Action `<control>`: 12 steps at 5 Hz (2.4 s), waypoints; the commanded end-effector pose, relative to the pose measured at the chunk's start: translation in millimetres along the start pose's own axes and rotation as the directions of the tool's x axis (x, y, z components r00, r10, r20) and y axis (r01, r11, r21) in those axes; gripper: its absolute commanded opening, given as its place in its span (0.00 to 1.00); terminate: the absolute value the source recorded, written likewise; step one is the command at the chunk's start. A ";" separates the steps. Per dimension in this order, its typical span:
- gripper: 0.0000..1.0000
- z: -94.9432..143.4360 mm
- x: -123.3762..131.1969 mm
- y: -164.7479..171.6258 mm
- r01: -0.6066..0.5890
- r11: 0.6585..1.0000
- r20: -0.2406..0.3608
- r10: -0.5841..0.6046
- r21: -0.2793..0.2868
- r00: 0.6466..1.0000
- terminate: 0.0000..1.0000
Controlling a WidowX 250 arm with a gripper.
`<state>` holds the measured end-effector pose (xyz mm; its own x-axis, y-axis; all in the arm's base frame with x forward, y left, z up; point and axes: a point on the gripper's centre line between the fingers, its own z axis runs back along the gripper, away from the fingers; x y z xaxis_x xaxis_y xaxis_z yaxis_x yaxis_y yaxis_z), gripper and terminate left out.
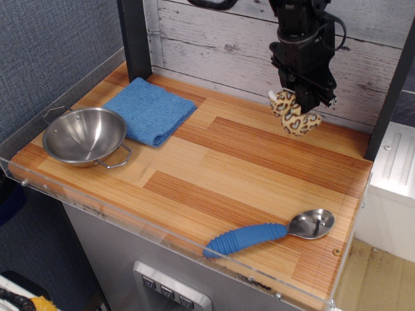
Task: Pick up the brown package and place it in the pot
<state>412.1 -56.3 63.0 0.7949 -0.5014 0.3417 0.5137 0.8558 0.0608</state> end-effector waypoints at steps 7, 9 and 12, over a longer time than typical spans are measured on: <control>0.00 143.1 -222.6 62.7 -0.417 0.844 -0.017 0.448 0.337 0.894 0.00; 0.00 128.6 -244.9 85.6 -0.443 0.824 -0.042 0.487 0.353 0.872 0.00; 0.00 94.8 -235.1 122.2 -0.407 0.849 -0.079 0.457 0.337 0.886 0.00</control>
<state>259.9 187.5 61.8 0.9738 -0.0472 0.2226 0.0023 0.9803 0.1976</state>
